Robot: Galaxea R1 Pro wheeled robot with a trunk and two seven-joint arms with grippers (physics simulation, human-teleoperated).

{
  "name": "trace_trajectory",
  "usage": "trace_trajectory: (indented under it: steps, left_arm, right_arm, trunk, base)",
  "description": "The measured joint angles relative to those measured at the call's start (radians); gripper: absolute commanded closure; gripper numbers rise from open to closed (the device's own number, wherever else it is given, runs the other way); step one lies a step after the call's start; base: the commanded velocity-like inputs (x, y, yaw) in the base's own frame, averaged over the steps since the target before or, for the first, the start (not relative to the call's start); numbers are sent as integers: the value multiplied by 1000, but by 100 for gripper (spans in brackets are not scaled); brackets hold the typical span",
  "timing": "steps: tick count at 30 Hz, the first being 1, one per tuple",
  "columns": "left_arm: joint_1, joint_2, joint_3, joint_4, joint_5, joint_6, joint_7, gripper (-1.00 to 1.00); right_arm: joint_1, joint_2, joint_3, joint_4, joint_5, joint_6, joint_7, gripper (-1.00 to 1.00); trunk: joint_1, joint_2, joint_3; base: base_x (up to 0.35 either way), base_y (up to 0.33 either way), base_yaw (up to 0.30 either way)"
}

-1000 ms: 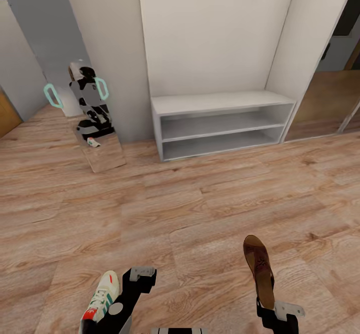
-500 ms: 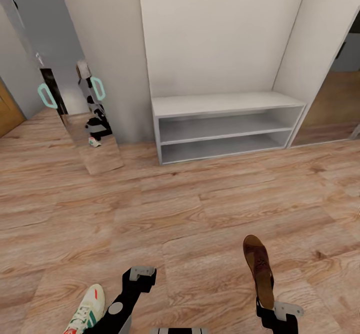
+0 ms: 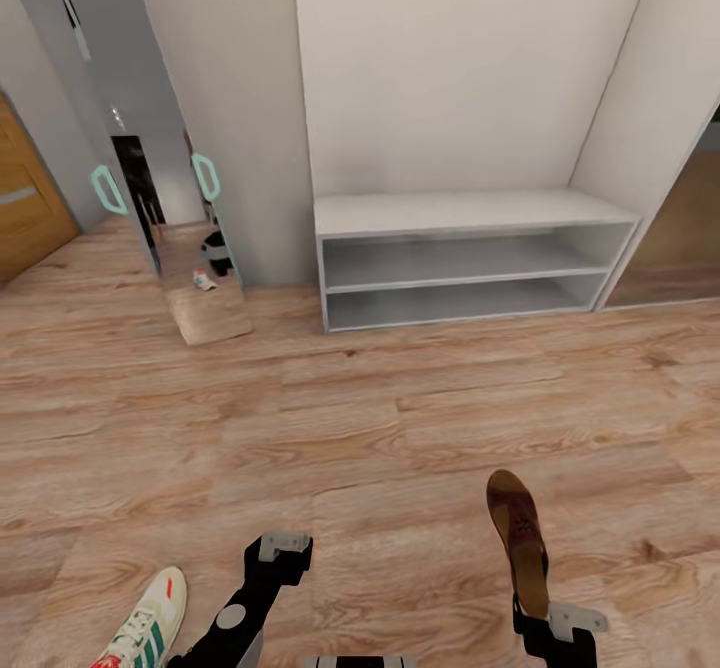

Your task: Pick up the two gym shoes and the two sandals from the corridor floor and place them onto the hallstand (shoe rack) in the corridor, making sure they are on the rack and not on the floor. Arrange them so the two gym shoes are next to each other and the two sandals are next to each other.

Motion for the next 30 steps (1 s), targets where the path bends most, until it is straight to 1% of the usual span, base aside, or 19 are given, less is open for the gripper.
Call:
trace_trajectory:
  steps: [15, 20, 28, 30]
  left_arm:
    - [0, 0, 1, 0, 4, 1, 3, -100]
    - [0, -1, 2, 1, 6, 0, 30, -100]
    - [0, 0, 3, 9, 6, -2, 45, -100]
    - [2, 0, 4, 9, 6, -3, 52, -100]
  right_arm:
    - [0, -1, 0, 0, 0, 0, 0, 100]
    - [0, -2, 0, 1, 1, 0, 1, 100]
    - [0, -4, 0, 0, 3, 1, 5, 100]
    - [0, -10, 1, 0, 3, 1, 27, 100]
  trunk:
    - [0, 0, 9]
    - [0, 0, 12]
    - [0, 0, 13]
    - [0, 0, 13]
  base:
    - [21, -271, 260]
    - [167, -243, 240]
    - [243, -188, 26]
    - [249, -183, 2]
